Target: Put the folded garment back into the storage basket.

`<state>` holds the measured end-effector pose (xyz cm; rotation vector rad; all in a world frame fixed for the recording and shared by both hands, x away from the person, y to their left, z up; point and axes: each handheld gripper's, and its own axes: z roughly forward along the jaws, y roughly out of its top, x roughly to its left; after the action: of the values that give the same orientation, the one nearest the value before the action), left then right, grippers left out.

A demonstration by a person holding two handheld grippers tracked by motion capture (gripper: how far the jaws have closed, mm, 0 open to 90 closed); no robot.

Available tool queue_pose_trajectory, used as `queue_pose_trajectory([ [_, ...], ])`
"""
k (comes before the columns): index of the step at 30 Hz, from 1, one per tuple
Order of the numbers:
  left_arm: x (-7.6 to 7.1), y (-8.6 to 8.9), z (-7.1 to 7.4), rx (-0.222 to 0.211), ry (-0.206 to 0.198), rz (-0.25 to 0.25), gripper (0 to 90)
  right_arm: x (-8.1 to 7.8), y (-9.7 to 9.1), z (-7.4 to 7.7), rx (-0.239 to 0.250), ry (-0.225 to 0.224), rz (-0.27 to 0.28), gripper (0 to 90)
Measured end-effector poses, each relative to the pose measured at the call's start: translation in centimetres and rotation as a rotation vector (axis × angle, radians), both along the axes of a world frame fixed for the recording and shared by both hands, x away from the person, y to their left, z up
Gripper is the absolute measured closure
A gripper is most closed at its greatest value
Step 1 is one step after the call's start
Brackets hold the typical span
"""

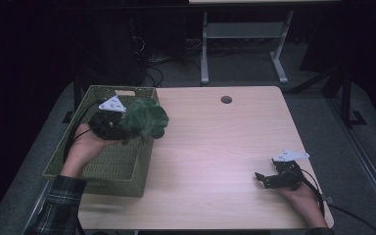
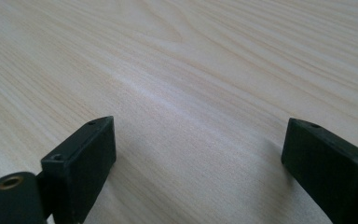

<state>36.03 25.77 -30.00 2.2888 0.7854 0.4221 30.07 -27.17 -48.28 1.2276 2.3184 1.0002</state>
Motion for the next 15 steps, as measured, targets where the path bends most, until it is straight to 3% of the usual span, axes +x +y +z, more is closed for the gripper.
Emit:
queue_pose_trajectory([
  [7,0.0,3.5,-0.7,-0.024,0.001,0.090,64.8,0.0,0.0,0.0,0.000,-0.001,0.000,9.6],
  [15,0.0,6.3,-2.7,-0.011,0.028,0.179,64.8,0.0,0.0,0.0,-0.001,-0.004,0.001,9.6],
])
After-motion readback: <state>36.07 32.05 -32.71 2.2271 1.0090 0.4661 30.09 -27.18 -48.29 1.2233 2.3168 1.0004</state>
